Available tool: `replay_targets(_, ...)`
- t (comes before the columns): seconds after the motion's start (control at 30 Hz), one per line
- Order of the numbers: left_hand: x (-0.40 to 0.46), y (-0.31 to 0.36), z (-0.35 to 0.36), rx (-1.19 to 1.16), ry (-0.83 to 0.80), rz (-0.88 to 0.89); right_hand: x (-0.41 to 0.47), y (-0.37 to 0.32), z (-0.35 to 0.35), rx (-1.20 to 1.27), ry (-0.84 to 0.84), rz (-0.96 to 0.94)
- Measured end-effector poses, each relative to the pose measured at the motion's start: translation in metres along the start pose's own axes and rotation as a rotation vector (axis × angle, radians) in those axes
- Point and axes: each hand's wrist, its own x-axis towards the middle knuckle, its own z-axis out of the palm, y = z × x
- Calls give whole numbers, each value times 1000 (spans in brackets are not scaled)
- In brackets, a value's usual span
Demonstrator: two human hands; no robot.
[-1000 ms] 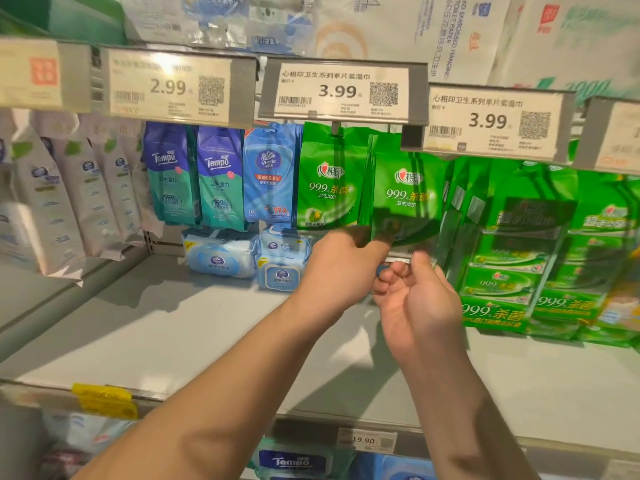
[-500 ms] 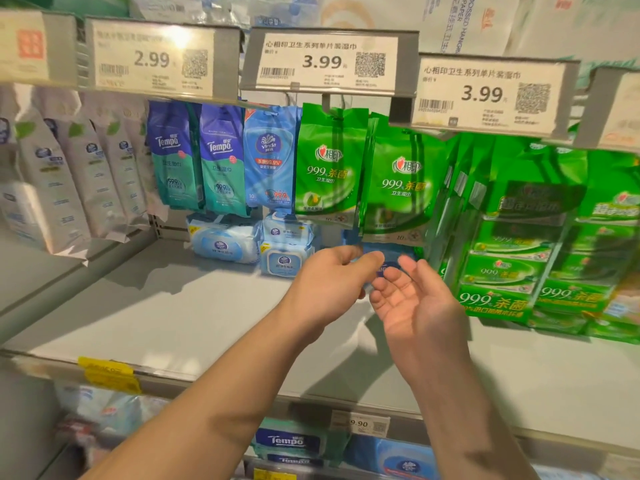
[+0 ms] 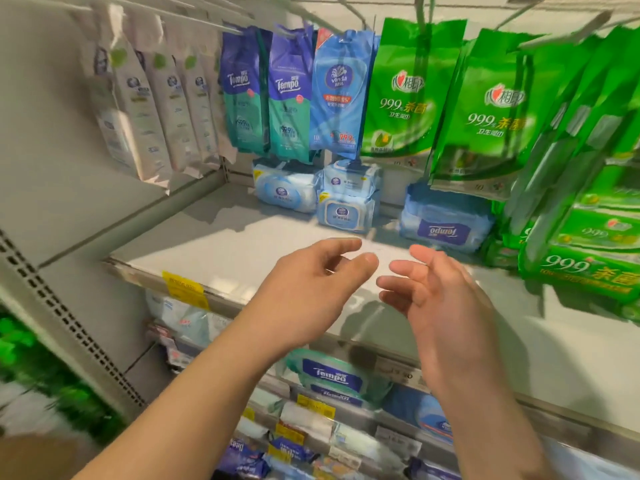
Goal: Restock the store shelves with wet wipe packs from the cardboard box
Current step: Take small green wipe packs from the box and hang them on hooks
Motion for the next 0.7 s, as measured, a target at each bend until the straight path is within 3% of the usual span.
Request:
replay_targets(0.37,-95,-67,-93,299,161,-41,-63,58,67,-578,-295,-110)
replay_targets(0.57,-192,-118,-157,600,362,-197,-131,103,125,-884,-549,-169)
replay_targets(0.7,-273,-144,-195,657,514,-330,-188,130,166,-1070,-737,-203)
